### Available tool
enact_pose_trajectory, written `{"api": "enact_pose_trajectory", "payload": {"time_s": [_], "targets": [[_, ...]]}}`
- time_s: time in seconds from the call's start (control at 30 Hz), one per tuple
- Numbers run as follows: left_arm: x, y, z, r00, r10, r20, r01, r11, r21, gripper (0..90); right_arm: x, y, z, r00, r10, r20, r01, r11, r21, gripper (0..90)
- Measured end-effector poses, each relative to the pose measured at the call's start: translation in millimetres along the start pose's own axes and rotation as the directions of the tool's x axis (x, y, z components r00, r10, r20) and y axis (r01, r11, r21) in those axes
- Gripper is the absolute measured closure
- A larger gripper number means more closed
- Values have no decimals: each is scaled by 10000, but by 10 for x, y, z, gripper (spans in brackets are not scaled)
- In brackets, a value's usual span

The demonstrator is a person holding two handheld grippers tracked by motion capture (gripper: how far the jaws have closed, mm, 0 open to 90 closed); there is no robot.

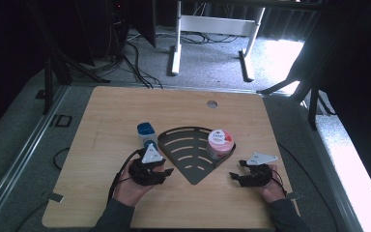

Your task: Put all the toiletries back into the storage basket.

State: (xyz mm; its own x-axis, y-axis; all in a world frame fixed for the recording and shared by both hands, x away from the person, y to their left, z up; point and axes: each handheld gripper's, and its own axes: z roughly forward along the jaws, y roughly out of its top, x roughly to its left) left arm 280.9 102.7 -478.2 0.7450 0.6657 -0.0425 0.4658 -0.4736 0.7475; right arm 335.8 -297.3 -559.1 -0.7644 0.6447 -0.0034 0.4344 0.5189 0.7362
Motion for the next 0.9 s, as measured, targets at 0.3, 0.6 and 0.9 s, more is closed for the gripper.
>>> {"api": "enact_pose_trajectory", "payload": {"time_s": [0.3,0.6,0.9], "targets": [[75,-35,-76,9994,-244,-249,244,9997,-30,538,0,0,0,10000,4,-1,-4,10000,1,301],[117,-51,-168,9984,-352,-434,344,9993,-176,538,-2,0,0,10000,-20,-3,20,10000,-2,301],[142,-64,-219,9974,-421,-584,414,9991,-123,535,-2,0,0,10000,-20,-2,20,10000,-2,301]]}}
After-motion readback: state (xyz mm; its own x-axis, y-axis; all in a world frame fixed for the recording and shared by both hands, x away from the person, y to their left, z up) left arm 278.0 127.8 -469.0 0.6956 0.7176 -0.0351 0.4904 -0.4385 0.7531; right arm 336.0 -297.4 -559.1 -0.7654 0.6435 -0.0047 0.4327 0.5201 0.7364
